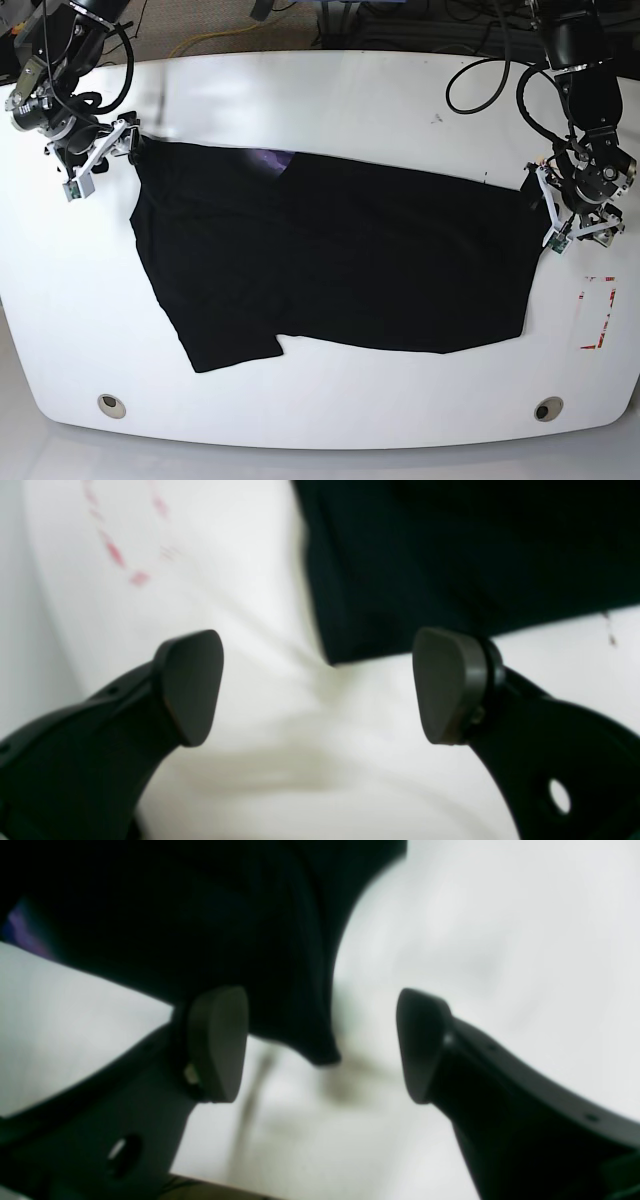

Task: Fold the T-shirt properly
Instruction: 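Drag the held shirt edge away from the table center with both grippers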

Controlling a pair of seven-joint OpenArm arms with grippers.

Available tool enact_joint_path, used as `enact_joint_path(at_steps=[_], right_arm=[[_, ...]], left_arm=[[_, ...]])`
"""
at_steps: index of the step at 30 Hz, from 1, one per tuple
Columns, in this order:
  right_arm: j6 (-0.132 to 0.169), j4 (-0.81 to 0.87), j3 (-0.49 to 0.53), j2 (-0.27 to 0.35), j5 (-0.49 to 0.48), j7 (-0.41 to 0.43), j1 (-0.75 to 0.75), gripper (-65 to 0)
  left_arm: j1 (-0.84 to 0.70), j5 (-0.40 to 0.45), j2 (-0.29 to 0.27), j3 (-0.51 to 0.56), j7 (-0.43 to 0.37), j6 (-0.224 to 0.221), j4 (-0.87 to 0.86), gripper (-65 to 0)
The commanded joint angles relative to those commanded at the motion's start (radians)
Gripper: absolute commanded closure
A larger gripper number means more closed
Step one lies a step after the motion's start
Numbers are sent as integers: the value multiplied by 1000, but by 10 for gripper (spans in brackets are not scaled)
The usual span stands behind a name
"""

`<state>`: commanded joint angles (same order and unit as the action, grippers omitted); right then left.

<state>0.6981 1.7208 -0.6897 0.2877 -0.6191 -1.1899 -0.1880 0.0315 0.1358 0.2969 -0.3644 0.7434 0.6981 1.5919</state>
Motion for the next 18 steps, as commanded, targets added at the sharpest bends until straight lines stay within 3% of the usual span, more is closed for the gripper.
enact_joint_path(at_steps=[6, 11, 15, 17, 18], right_arm=[[0, -104, 9, -6, 0, 69, 0, -444], [0, -152, 9, -8, 0, 72, 5, -428], [0, -180, 11, -8, 0, 72, 12, -292], [0, -181, 35, 2, 0, 72, 14, -176], [0, -181, 54, 5, 0, 72, 14, -149]], left_arm=[[5, 3, -26, -25, -94, 0, -87, -485], [25, 2, -26, -6, -160, 0, -169, -478], [25, 2, -25, 15, -183, 0, -206, -476], [21, 3, -25, 15, -180, 0, -204, -476], [20, 3, -25, 15, -180, 0, -204, -476]])
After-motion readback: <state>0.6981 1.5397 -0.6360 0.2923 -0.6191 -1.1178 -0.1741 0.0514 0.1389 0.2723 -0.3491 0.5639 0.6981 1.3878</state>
